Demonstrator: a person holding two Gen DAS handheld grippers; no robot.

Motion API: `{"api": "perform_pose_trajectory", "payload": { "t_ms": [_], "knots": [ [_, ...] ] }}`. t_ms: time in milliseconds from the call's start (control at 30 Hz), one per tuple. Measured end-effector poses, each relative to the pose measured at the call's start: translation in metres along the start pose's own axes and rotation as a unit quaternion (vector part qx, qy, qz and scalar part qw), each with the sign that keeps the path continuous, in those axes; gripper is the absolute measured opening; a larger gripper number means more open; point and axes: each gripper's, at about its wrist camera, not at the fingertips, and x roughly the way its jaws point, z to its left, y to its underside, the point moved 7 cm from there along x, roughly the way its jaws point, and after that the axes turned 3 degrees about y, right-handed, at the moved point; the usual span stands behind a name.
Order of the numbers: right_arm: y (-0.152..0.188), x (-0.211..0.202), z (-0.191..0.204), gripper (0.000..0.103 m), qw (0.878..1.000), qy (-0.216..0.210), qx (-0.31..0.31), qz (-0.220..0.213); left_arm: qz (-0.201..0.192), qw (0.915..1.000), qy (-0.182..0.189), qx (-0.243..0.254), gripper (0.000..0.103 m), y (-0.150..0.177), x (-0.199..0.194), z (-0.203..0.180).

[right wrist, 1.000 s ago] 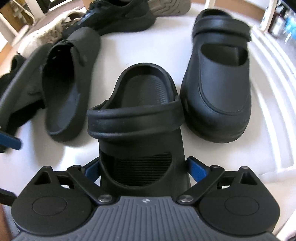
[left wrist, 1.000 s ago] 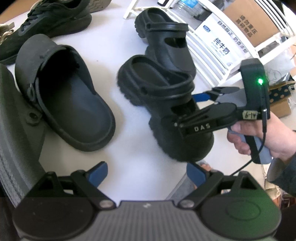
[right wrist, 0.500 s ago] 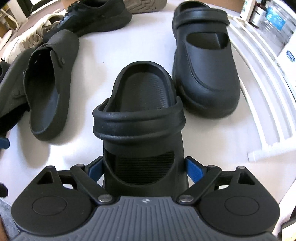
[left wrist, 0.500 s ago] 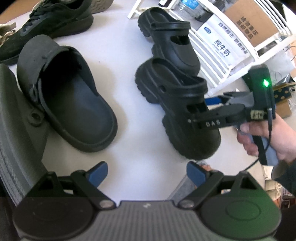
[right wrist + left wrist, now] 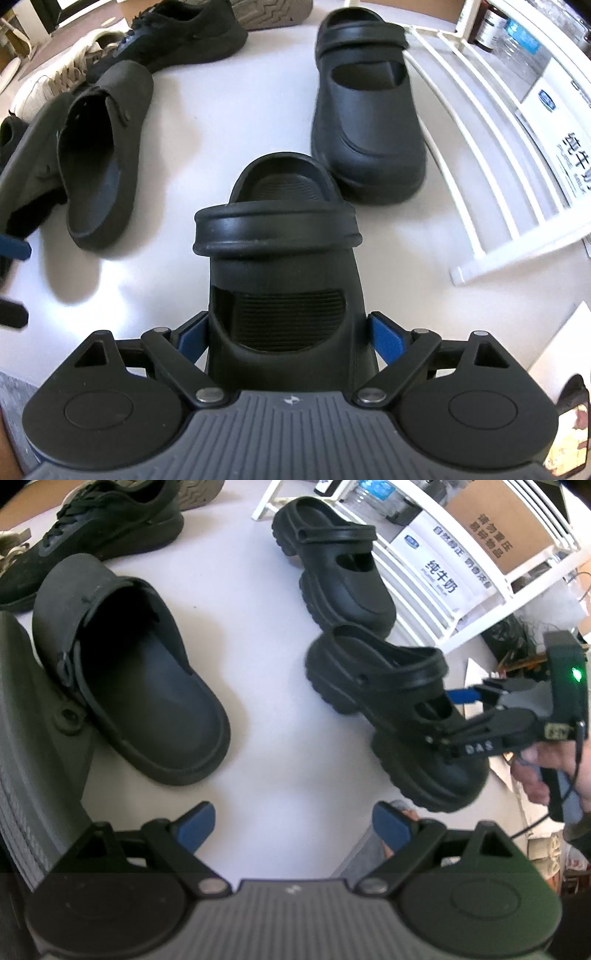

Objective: Organize scattered shoes
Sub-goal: 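Carry the held black clog with the right tool toward the rack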

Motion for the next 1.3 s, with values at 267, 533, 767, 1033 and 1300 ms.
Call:
{"api": "perform_pose_trajectory", "payload": {
  "t_ms": [267, 533, 767, 1033, 1300],
  "knots": [
    [0.027, 0.0, -0.026, 0.092, 0.999, 0.027, 0.036, 0.025, -0.001, 1.0, 0.001, 0.0, 0.094, 0.001, -0.004, -0.003],
    [0.029, 0.012, -0.039, 0.092, 0.998, 0.035, 0.052, 0.033, 0.0, 1.0, 0.001, 0.003, 0.094, 0.001, -0.008, -0.006],
    [0.037, 0.021, -0.044, 0.092, 0.996, 0.052, 0.052, 0.043, 0.001, 1.0, 0.0, 0.003, 0.094, 0.001, -0.007, -0.006],
    [0.033, 0.026, -0.051, 0.092, 0.997, 0.055, 0.044, 0.036, 0.004, 1.0, -0.001, 0.002, 0.094, 0.002, -0.005, -0.005],
    [0.013, 0.029, -0.031, 0.092, 0.998, 0.057, -0.032, -0.008, 0.007, 1.0, 0.0, 0.004, 0.094, 0.003, -0.003, -0.007]
  ]
}}
